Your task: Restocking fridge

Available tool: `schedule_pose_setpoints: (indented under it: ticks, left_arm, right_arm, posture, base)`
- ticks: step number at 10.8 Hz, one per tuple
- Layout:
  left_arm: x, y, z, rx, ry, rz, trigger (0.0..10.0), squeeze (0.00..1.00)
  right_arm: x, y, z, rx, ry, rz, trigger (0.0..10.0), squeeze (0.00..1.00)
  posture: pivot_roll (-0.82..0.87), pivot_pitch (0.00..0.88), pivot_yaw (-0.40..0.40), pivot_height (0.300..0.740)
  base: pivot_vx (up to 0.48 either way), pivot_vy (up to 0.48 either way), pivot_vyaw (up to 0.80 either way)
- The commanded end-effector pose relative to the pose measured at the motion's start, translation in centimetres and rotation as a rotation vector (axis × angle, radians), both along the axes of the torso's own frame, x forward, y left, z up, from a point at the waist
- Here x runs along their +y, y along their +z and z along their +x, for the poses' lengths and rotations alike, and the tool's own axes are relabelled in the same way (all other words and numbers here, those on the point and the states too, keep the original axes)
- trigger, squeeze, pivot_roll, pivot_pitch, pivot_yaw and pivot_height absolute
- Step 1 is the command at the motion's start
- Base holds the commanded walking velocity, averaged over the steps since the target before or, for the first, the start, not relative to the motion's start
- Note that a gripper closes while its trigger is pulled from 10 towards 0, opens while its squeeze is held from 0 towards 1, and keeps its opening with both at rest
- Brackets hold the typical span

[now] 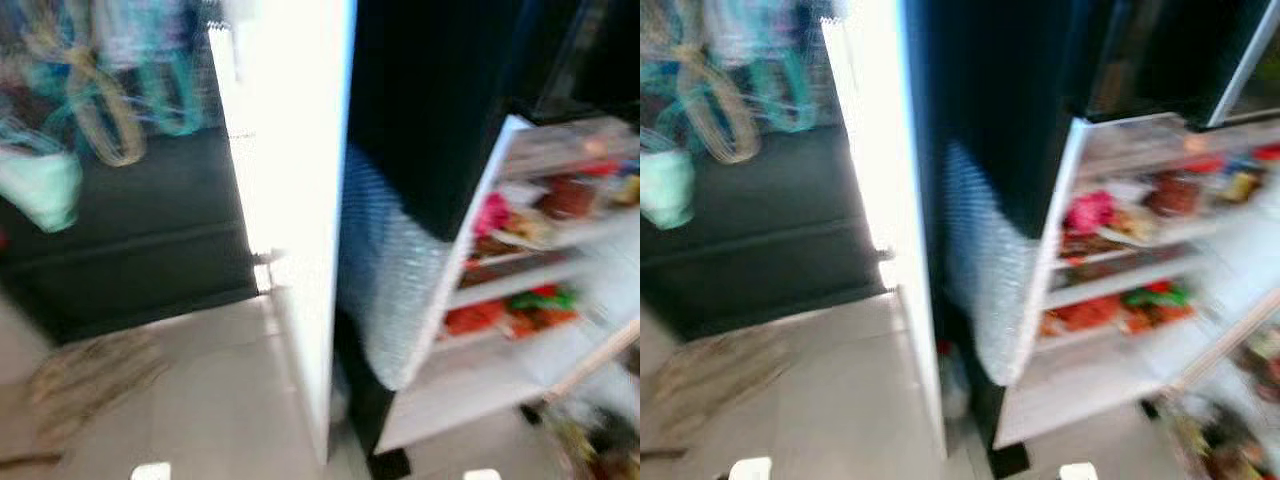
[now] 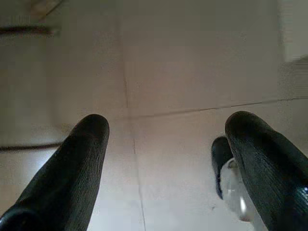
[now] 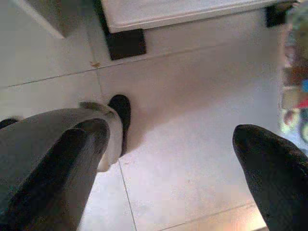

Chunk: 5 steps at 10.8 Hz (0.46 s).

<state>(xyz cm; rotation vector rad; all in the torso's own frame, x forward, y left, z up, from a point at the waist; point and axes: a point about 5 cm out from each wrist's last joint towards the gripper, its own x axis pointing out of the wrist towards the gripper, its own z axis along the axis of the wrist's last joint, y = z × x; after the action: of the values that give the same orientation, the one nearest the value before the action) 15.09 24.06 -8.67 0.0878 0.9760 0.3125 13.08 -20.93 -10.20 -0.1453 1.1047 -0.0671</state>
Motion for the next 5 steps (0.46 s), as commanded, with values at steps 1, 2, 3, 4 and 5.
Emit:
schedule_pose_setpoints:
  ticks: [1, 2, 3, 4, 5]
  left_arm:
    - [0.1, -0.37, -0.96, 0.035, -0.003, 0.0, 10.0, 0.0]
    - [0.1, -0.42, -1.07, 0.042, 0.0, -0.004, 10.0, 0.0]
    - [-0.01, -0.5, -1.21, 0.041, 0.02, -0.015, 10.0, 0.0]
    - [-0.14, -0.55, -1.24, 0.039, 0.022, -0.029, 10.0, 0.0]
    - [-0.21, -0.57, -1.22, 0.046, 0.017, -0.029, 10.0, 0.0]
  right_arm:
    - [0.09, -0.01, -0.01, -0.001, 0.0, 0.002, 10.0, 0.0]
    - [0.11, -0.02, -0.01, 0.002, 0.016, 0.0, 10.0, 0.0]
    - [0.02, -0.02, -0.07, 0.003, 0.016, -0.004, 10.0, 0.0]
    - [-0.07, -0.01, -0.1, 0.003, 0.015, -0.005, 10.0, 0.0]
    - [-0.15, 0.01, -0.07, 0.003, 0.016, -0.007, 10.0, 0.0]
  posture:
    - [0.01, 0.0, 0.027, 0.74]
    - [0.01, 0.0, 0.018, 0.74]
    - [0.01, 0.0, 0.017, 0.74]
    - [0.02, 0.0, 0.013, 0.74]
    - [0.02, 0.0, 0.006, 0.74]
  base:
    - [0.0, 0.0, -0.8]
    - [0.0, 0.0, -0.8]
    - [0.0, 0.0, -0.8]
    - [0.0, 0.255, -0.8]
    - [0.0, 0.379, -0.8]
